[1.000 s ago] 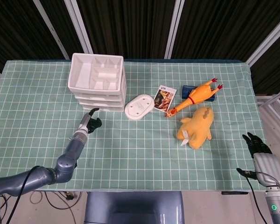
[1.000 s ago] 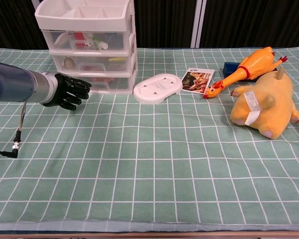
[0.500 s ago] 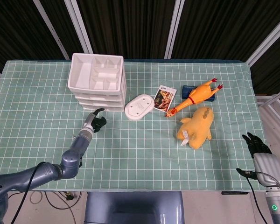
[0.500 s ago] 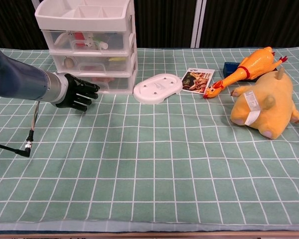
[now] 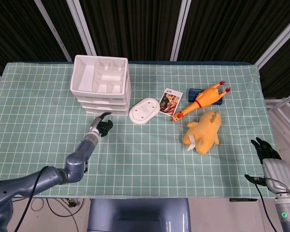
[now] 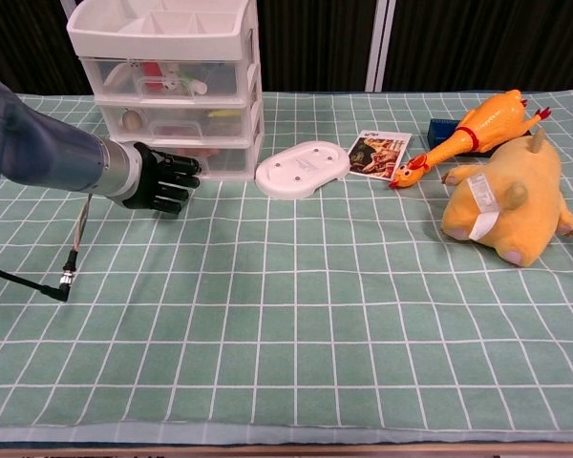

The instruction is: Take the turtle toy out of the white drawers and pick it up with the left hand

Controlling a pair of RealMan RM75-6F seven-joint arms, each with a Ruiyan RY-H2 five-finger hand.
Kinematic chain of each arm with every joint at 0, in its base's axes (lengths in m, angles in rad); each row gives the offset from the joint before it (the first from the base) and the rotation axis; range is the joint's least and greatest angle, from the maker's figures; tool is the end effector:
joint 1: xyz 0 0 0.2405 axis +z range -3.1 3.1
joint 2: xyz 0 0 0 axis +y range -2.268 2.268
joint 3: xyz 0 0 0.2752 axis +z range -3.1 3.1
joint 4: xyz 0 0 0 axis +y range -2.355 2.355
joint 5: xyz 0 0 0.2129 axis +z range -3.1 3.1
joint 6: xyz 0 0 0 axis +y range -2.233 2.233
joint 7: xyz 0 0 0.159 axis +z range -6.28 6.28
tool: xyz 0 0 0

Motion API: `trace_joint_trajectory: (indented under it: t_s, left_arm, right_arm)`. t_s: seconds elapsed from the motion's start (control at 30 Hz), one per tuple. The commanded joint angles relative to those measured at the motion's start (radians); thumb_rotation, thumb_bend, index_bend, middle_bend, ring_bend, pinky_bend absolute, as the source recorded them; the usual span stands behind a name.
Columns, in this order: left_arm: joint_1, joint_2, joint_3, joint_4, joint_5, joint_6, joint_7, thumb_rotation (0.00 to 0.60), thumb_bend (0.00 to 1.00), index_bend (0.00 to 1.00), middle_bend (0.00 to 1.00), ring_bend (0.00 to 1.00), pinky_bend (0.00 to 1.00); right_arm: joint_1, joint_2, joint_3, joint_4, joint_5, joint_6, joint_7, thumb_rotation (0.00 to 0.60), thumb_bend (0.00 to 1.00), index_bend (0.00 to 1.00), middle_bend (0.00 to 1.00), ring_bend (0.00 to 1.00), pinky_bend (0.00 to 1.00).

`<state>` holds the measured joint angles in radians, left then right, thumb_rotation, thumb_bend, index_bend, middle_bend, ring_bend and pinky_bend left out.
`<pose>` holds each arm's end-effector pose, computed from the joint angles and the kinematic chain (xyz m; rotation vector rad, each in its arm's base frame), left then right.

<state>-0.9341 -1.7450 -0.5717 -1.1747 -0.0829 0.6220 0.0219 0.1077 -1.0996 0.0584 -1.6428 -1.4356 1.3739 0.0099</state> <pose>-0.1470 0.4428 -0.0808 -0.6214 -2.3707 -1.0111 -0.3350 -0.2057 0.1572 1.3915 -1.0115 0.8491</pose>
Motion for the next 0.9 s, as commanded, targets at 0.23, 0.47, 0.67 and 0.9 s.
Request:
trace_joint_trajectory:
  t_s: [0.23,0.47,0.67,0.9]
  left_arm:
    - [-0.014,-0.017,-0.008,0.042,-0.046,-0.044,-0.036,0.600,0.77,0.11,0.92,0.95,0.99]
    - [-0.019,-0.027,-0.009,0.074,-0.052,-0.080,-0.059,0.600,0.77,0.12,0.92,0.95,0.99]
    - [-0.019,-0.023,-0.010,0.089,-0.035,-0.118,-0.081,0.600,0.77,0.15,0.92,0.95,0.99]
    - [-0.011,-0.020,-0.003,0.076,0.001,-0.115,-0.108,0.600,0.77,0.16,0.92,0.95,0.99]
  right_arm:
    - [0.000,0.003,0.000,-0.005,0.001,-0.001,0.002,0.600,0.04,0.00,0.00,0.00,0.19]
    - [0.001,0.005,-0.001,-0.006,0.003,-0.004,0.006,0.600,0.04,0.00,0.00,0.00,0.19]
    - [0.002,0.006,-0.001,-0.010,0.007,-0.009,0.007,0.600,0.04,0.00,0.00,0.00,0.19]
    - [0.002,0.007,-0.001,-0.012,0.009,-0.009,0.005,0.600,0.04,0.00,0.00,0.00,0.19]
